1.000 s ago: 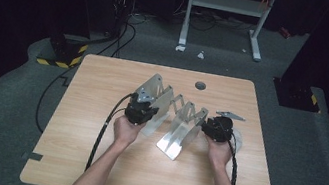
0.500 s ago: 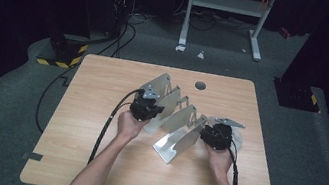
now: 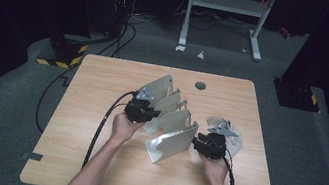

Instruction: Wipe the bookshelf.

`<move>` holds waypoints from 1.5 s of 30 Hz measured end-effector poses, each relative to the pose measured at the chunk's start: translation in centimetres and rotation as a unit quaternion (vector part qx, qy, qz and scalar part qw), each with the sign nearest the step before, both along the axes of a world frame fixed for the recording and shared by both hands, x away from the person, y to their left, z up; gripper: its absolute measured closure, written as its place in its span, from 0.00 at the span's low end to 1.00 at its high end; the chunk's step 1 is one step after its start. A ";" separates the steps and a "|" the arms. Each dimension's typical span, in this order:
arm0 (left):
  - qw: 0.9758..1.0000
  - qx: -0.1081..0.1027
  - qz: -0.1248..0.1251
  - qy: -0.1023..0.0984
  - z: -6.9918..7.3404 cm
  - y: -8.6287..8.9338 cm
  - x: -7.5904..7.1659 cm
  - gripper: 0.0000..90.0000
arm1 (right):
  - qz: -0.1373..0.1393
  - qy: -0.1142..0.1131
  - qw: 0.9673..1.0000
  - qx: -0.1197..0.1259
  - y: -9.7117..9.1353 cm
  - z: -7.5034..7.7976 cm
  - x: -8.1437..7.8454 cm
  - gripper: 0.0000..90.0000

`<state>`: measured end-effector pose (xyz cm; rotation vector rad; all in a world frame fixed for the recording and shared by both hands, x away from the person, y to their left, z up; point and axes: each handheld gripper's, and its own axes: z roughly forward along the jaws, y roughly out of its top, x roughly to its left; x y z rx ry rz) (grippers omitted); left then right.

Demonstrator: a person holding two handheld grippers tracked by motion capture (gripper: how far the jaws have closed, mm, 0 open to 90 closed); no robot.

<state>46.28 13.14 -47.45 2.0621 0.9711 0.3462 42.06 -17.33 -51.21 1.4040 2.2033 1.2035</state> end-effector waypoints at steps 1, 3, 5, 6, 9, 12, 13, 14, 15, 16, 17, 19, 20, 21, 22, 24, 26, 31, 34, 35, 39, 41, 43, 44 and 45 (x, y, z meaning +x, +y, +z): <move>1.000 0.001 0.007 0.005 -0.4 0.3 -0.1 0.81 | -0.001 0.000 1.000 0.001 0.0 0.0 0.1 0.66; 0.999 0.006 0.028 0.012 -0.9 0.8 -0.5 0.77 | -0.002 -0.001 1.000 0.002 -0.1 0.1 0.3 0.66; 0.998 0.015 0.052 0.025 -1.4 1.2 -0.9 0.71 | -0.003 0.001 1.000 0.002 0.1 0.1 0.5 0.67; 0.997 0.021 0.063 0.035 -1.7 1.5 -1.1 0.70 | -0.002 0.001 1.000 0.003 0.1 0.1 0.6 0.67; 0.993 0.028 0.090 0.067 -2.7 1.9 -1.7 0.64 | -0.001 0.002 1.000 0.003 0.5 0.1 0.7 0.67; 0.990 0.030 0.102 0.094 -3.7 1.9 -1.8 0.61 | -0.001 0.001 1.000 -0.003 0.7 -0.1 0.7 0.69; 0.989 0.031 0.105 0.099 -4.1 1.8 -1.8 0.60 | -0.001 0.001 1.000 -0.002 0.7 -0.2 0.7 0.69; 0.990 0.029 0.105 0.095 -4.3 1.7 -1.8 0.59 | -0.001 0.002 1.000 -0.001 0.7 -0.2 0.6 0.69; 0.989 0.022 0.109 0.095 -4.3 1.6 -1.8 0.58 | -0.001 0.000 1.000 -0.002 0.6 -0.2 0.6 0.69; 0.989 0.020 0.111 0.095 -4.4 1.5 -1.7 0.57 | -0.001 -0.001 1.000 -0.003 0.6 -0.1 0.5 0.69; 0.989 0.019 0.113 0.092 -4.4 1.4 -1.6 0.57 | 0.000 -0.002 1.000 -0.004 0.6 -0.1 0.4 0.69; 0.989 0.024 0.118 0.084 -4.5 1.3 -1.2 0.57 | 0.001 -0.001 1.000 -0.004 0.6 -0.1 0.3 0.69; 0.989 0.030 0.122 0.083 -4.4 1.2 -1.0 0.56 | 0.003 -0.002 1.000 -0.005 0.5 -0.1 0.2 0.69; 0.988 0.038 0.129 0.079 -4.4 1.1 -0.8 0.54 | 0.004 -0.002 1.000 -0.005 0.6 -0.1 0.1 0.69; 0.988 0.041 0.133 0.073 -4.5 1.1 -0.6 0.54 | 0.005 -0.003 1.000 -0.005 0.6 -0.1 0.0 0.69; 0.988 0.033 0.138 0.063 -4.7 1.6 -0.2 0.54 | 0.008 -0.003 1.000 -0.003 0.6 -0.2 -0.2 0.69; 0.988 0.018 0.137 0.064 -4.8 2.0 0.3 0.57 | 0.012 -0.006 1.000 -0.001 0.8 -0.4 -0.5 0.69; 0.989 0.051 0.123 0.062 -4.6 1.4 1.5 0.54 | 0.024 -0.010 1.000 -0.002 1.5 -0.6 -1.3 0.68; 0.990 0.040 0.119 0.061 -4.7 1.5 2.1 0.55 | 0.030 -0.013 0.999 0.000 2.0 -0.7 -2.0 0.68; 0.990 0.035 0.119 0.061 -4.7 1.5 2.3 0.55 | 0.032 -0.014 0.999 -0.001 2.1 -0.7 -2.1 0.68; 0.991 0.036 0.118 0.056 -4.8 1.4 2.2 0.54 | 0.039 -0.011 0.999 0.001 2.6 -1.0 -2.6 0.68; 0.990 0.045 0.115 0.062 -4.6 1.1 1.9 0.52 | 0.044 -0.011 0.999 0.002 2.9 -1.1 -2.7 0.68; 0.990 0.049 0.115 0.065 -4.6 1.1 1.3 0.50 | 0.049 -0.012 0.999 0.003 3.2 -1.1 -2.8 0.67; 0.990 0.051 0.114 0.064 -4.6 1.1 0.9 0.50 | 0.051 -0.012 0.999 0.003 3.5 -1.2 -2.9 0.67; 0.990 0.053 0.116 0.061 -4.6 1.1 0.5 0.50 | 0.053 -0.011 0.999 0.003 3.7 -1.2 -2.9 0.67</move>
